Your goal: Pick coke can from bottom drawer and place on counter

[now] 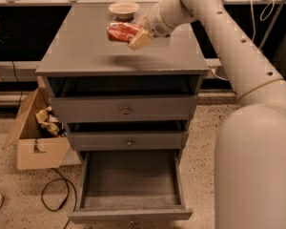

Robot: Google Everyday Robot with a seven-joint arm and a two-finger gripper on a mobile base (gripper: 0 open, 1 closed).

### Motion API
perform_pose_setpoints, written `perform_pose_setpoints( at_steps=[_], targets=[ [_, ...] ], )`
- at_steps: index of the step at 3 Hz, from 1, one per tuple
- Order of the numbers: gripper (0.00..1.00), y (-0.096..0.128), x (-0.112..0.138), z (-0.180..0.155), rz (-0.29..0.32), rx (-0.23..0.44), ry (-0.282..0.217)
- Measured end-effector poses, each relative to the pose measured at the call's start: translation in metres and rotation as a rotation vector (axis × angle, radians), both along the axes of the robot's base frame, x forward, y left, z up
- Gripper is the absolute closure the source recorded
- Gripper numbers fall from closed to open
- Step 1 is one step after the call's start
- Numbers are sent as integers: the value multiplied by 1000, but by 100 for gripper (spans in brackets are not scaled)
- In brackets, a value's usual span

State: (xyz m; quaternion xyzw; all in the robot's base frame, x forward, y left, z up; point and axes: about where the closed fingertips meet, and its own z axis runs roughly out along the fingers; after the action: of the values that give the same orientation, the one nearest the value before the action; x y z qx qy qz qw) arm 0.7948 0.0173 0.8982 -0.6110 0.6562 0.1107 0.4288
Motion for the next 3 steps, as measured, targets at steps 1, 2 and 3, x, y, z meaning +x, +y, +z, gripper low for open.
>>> perform_pose_setpoints(
  at_steps=[1, 2, 3],
  targets=[
    [84, 28, 13, -8, 18, -1, 51],
    [60, 46, 20, -16, 37, 4, 91],
    [37, 56, 24, -23, 48, 4, 118]
  ],
)
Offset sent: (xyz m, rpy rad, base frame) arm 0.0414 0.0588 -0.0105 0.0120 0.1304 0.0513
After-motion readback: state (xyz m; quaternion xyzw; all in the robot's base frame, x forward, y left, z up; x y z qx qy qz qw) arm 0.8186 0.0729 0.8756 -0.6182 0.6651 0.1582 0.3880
